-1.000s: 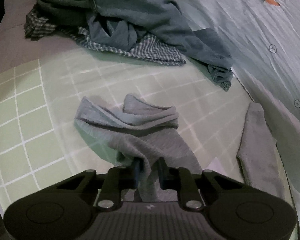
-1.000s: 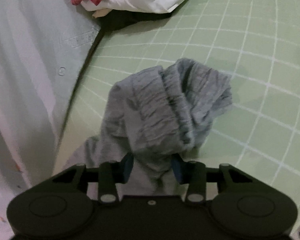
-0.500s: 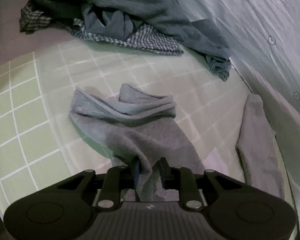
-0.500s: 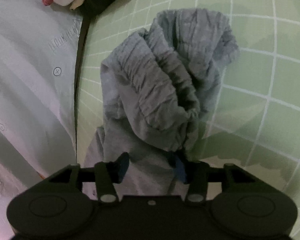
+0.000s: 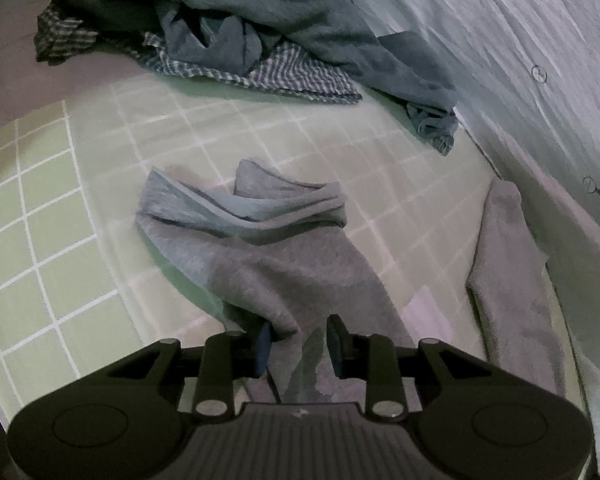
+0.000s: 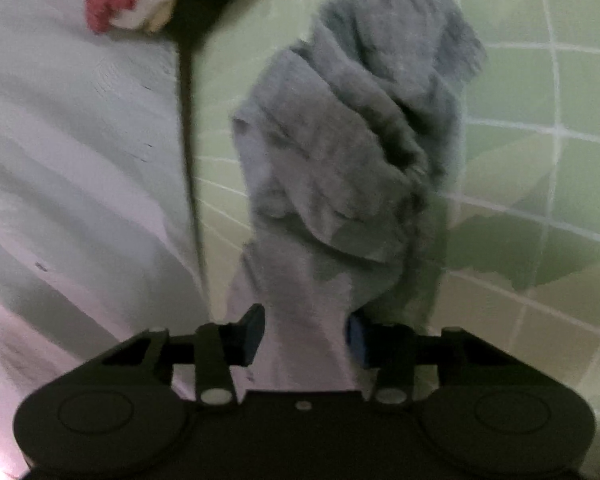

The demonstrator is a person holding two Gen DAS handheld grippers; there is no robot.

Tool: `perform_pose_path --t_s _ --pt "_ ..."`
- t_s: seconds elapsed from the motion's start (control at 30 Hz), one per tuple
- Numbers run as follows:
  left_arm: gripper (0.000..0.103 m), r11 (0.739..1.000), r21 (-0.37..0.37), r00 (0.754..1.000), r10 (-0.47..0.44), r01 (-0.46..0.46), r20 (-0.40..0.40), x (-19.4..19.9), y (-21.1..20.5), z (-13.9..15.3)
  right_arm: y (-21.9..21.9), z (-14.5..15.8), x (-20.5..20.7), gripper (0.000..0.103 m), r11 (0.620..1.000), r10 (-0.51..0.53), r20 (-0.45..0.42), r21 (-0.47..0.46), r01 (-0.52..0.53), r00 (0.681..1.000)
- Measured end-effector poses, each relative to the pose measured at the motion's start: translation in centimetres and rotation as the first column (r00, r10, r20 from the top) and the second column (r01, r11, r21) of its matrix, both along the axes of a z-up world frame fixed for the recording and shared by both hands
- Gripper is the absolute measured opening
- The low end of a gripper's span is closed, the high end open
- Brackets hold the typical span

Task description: Fold clothes

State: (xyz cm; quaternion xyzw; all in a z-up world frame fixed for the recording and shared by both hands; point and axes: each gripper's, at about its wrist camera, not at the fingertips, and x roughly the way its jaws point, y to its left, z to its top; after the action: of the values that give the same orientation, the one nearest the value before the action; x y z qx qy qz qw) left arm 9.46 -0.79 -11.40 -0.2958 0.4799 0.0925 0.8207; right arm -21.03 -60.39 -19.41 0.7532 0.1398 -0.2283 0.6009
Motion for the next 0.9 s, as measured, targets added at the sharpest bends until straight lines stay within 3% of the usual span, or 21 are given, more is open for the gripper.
perform_pose_path --t_s 0.13,0.17,0.3,0.63,0.9 --pt "0.030 1.000 -0.026 1.000 0.012 -0.012 0.024 -0.2 0.2 0.2 0.0 -0.3 0.2 0.042 0.998 -0.059 0.187 0.040 0.053 0.981" --pt "0.030 0.999 -0.035 1.000 0.012 -0.011 0.027 -0.2 0.2 0.2 -0.1 -0.3 0.3 0.042 0.997 -0.062 0.195 0.048 0.053 0.979" --pt "0.030 0.998 -0.059 1.000 0.009 -0.007 0.024 -0.4 0.2 -0.1 -0.5 0.1 1.3 0.042 0.999 0.027 0.035 0.036 -0.028 0.999" --pt "0.029 0.988 -0.146 0.998 0.054 -0.050 0.024 -1.5 1.0 -1.0 0.0 1.4 1.5 0.044 0.997 -0.023 0.015 0.073 0.022 1.000" --pt "0.030 0.999 -0.048 1.000 0.008 -0.008 -0.005 0.4 0.9 -0.8 -0.4 2.2 0.7 0.050 0.994 -0.102 -0.058 0.018 0.103 0.993"
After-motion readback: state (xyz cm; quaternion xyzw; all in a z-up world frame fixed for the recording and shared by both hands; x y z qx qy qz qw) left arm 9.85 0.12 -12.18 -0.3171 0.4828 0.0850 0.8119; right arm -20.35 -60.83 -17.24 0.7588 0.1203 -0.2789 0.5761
